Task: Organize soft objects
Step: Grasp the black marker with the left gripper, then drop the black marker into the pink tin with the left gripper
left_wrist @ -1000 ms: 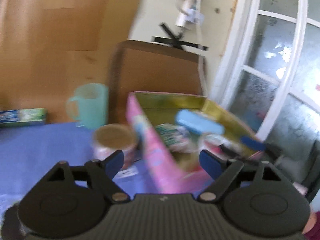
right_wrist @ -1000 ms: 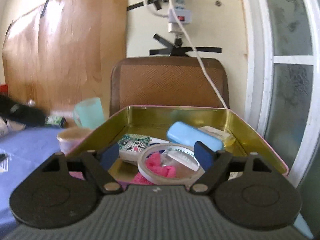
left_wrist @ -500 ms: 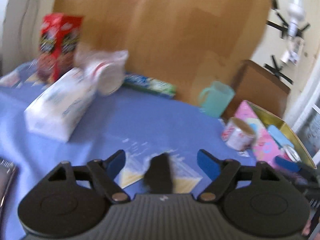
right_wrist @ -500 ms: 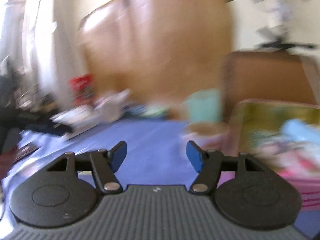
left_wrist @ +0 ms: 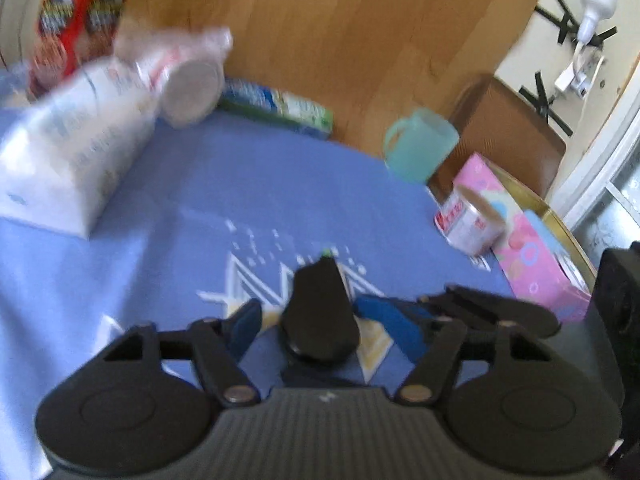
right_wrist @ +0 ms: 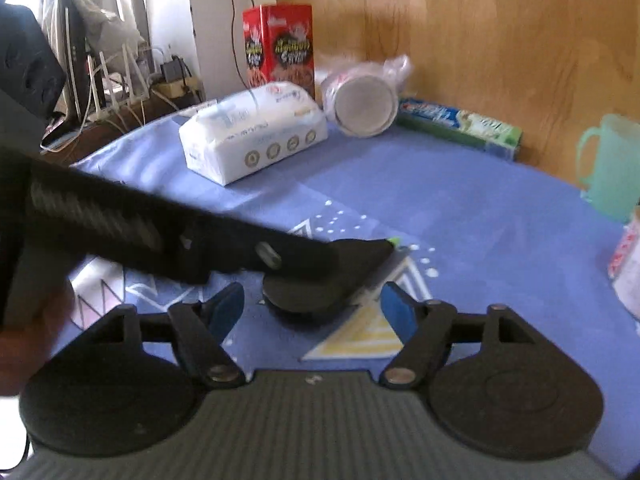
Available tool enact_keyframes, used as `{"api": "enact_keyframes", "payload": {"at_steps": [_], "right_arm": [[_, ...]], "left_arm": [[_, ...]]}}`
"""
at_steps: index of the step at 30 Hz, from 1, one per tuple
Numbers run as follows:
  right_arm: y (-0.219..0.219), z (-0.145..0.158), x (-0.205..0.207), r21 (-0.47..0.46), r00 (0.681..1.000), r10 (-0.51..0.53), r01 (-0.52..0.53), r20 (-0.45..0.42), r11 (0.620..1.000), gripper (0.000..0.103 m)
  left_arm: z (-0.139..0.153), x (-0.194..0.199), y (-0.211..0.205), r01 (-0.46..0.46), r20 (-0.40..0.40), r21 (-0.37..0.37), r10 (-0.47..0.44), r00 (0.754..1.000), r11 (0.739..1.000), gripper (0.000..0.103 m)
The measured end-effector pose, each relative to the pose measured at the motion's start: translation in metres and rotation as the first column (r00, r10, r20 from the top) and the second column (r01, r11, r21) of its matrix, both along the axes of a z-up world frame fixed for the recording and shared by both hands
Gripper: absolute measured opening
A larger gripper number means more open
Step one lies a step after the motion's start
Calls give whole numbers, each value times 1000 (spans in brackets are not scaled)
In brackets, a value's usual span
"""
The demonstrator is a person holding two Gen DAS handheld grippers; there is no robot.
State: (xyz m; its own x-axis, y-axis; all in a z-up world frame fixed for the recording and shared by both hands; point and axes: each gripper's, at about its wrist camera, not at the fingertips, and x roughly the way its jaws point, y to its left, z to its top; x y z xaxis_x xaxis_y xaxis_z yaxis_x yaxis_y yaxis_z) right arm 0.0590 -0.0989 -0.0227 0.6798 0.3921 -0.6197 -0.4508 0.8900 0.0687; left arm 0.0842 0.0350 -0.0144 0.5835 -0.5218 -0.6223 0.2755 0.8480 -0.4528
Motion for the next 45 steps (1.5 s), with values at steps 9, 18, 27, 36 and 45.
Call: {"api": "enact_keyframes", "payload": {"at_steps": [9, 18, 27, 36, 45], "right_arm": [[-37, -1, -30, -56, 998, -40, 42, 48, 998, 65], [-36, -5, -24, -8, 998, -22, 22, 66, 1000, 51], [-98, 39, -73, -3, 936, -183, 193, 299, 981, 51], [-238, 79, -67, -54, 843, -415, 458, 343, 887, 52], [-311, 59, -51, 3, 799, -548, 565, 247, 825, 51]], "left_arm": [[2, -13, -32, 96, -6, -66, -97, 995, 993, 72], [2, -6, -38, 5, -24, -27, -5, 1000, 1000, 59], [69, -10, -117, 194, 112, -43, -188, 976, 980, 58], [110, 35, -303, 402, 166, 15, -399, 902, 916, 58], [97, 71, -331, 310, 130, 15, -309, 942, 951, 61]]}}
